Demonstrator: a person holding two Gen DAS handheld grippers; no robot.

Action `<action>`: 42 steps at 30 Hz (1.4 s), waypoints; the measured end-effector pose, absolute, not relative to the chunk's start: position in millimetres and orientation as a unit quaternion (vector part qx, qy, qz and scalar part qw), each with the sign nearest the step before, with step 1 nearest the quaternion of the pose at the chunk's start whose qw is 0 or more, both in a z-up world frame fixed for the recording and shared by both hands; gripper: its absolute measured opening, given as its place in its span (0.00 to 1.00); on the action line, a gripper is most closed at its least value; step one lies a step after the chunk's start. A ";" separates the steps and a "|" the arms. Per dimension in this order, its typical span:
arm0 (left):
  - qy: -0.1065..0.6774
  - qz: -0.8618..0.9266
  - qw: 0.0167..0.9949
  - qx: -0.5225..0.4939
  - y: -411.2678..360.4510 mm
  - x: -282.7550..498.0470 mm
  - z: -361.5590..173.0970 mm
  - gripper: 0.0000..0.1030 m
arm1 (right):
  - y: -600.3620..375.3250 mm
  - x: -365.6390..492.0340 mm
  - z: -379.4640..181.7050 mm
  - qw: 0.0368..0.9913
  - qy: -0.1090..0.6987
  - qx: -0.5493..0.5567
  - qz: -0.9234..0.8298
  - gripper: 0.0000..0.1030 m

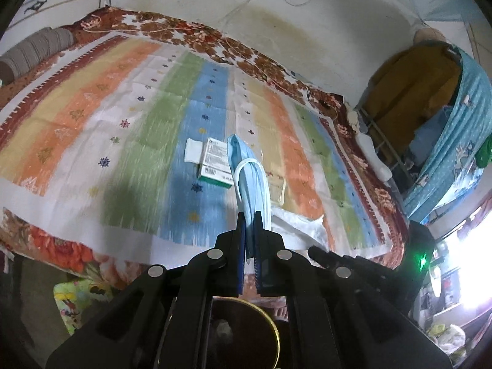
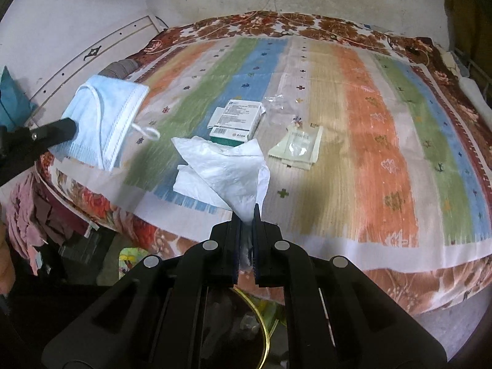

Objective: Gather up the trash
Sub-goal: 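Lift and carry the mask and tissue back above the bin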

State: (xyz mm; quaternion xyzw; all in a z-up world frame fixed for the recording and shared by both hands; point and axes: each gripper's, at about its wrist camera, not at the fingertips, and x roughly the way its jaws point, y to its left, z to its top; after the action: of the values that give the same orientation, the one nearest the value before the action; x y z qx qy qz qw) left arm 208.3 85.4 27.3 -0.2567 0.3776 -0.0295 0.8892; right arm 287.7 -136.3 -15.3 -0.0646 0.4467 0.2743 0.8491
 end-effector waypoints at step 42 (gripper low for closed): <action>0.457 0.008 0.873 -0.172 22.5 111.0 -25.7 0.04 | -156.3 171.1 -73.7 0.824 0.485 -0.130 0.263 0.05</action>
State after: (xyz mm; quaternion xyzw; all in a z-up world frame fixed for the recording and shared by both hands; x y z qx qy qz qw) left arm 111.0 22.5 -25.7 -0.1721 0.4569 0.0084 0.8727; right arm 171.1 -156.3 -73.7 -0.1297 0.4849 0.2632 0.8239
